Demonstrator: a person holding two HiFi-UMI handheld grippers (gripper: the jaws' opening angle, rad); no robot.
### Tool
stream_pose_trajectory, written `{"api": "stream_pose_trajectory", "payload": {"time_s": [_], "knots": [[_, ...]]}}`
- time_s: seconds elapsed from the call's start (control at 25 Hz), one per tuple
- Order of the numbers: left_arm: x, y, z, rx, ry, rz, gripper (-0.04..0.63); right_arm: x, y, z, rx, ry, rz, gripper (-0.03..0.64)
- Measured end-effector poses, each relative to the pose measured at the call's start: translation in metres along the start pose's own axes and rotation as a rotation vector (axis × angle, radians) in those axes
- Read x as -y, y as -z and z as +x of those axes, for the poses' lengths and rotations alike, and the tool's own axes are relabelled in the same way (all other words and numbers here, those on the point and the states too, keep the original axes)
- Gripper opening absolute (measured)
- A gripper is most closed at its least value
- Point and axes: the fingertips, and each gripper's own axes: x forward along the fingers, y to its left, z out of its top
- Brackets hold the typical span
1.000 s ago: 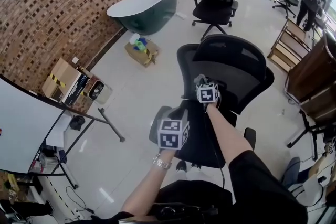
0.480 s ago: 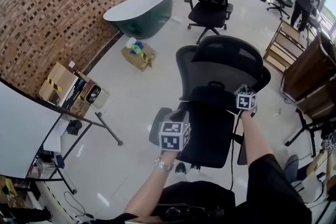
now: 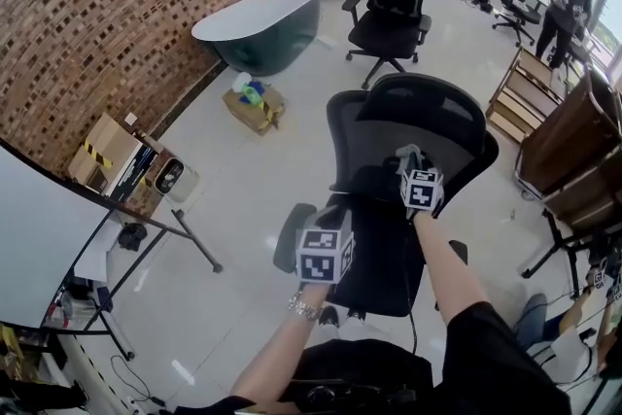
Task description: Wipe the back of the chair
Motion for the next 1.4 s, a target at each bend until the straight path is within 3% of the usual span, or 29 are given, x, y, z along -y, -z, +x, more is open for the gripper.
{"api": "stream_pose_trajectory", "payload": {"time_s": [0.08,0.16,0.24,0.36,0.64,0.88,1.04,1.12,1.2,1.32,1.4], "knots": [[-0.001,0.000,-0.001,0.003,-0.011,0.000,0.058,-0.076,-0.034,0.016,0.046,-0.134,-0.003,0.044],[-0.005,0.001,-0.005,0.004,-0.032,0.000,0.058,-0.134,-0.054,0.032,0.057,-0.212,-0.047,0.046],[-0.012,0.002,-0.009,0.002,-0.052,0.001,0.057,-0.164,-0.054,0.052,0.023,-0.223,-0.103,0.046],[-0.024,0.004,-0.015,-0.003,-0.064,-0.006,0.058,-0.155,-0.049,0.072,-0.024,-0.167,-0.140,0.046],[-0.039,0.006,-0.008,0.008,-0.039,-0.025,0.057,0.011,-0.021,0.043,-0.055,0.089,-0.104,0.046],[0.002,-0.002,0.017,0.010,0.052,0.005,0.057,0.194,0.031,-0.030,-0.153,0.346,-0.047,0.046],[0.031,-0.007,0.024,0.007,0.102,0.039,0.058,0.252,0.052,-0.079,-0.175,0.420,0.005,0.044],[0.041,-0.012,0.029,0.010,0.113,0.050,0.057,0.243,0.053,-0.095,-0.180,0.386,0.098,0.044],[0.053,-0.015,0.033,0.014,0.115,0.061,0.057,0.205,0.053,-0.112,-0.209,0.293,0.203,0.046],[0.069,-0.015,0.034,0.030,0.100,0.089,0.057,0.113,0.037,-0.144,-0.197,0.085,0.293,0.044],[0.074,-0.016,0.032,0.042,0.068,0.118,0.057,0.047,0.014,-0.167,-0.146,-0.033,0.265,0.044]]}}
